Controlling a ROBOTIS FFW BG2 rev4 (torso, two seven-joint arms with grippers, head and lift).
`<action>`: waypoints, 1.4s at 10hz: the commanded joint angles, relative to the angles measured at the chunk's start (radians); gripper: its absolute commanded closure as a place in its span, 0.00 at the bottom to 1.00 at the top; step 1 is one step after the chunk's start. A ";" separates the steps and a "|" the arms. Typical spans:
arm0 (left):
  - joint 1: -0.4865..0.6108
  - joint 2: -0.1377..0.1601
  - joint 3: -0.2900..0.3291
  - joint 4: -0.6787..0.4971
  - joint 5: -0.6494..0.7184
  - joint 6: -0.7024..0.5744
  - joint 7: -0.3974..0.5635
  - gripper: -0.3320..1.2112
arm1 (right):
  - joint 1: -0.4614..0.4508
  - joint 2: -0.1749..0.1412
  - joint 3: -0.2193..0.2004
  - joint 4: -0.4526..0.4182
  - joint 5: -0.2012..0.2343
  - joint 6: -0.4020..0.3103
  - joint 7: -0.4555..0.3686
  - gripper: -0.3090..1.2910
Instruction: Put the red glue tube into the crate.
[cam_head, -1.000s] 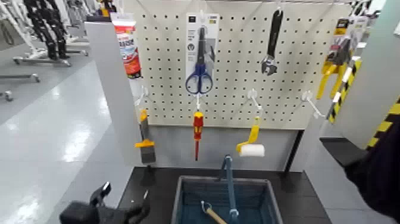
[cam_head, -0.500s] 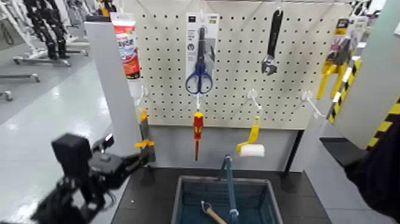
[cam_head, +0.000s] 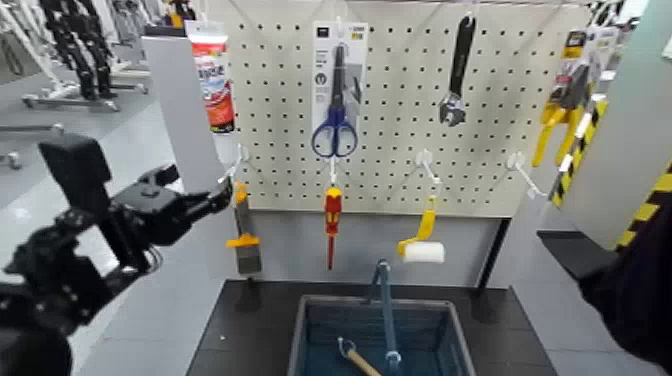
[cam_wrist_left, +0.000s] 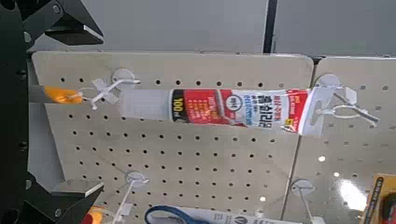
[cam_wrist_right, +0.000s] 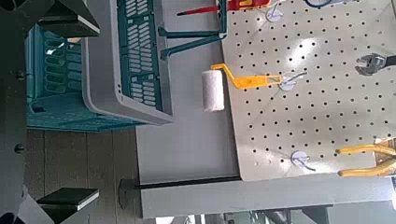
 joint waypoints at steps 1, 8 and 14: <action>-0.100 0.054 0.005 0.048 0.100 0.034 -0.020 0.35 | -0.003 0.130 0.003 0.002 0.000 0.000 0.000 0.25; -0.364 0.113 -0.004 0.276 0.160 0.074 -0.268 0.35 | -0.012 0.129 0.006 0.007 0.000 -0.005 0.002 0.25; -0.522 0.142 -0.076 0.454 0.141 0.109 -0.498 0.36 | -0.021 0.129 0.003 0.011 -0.009 -0.006 0.017 0.25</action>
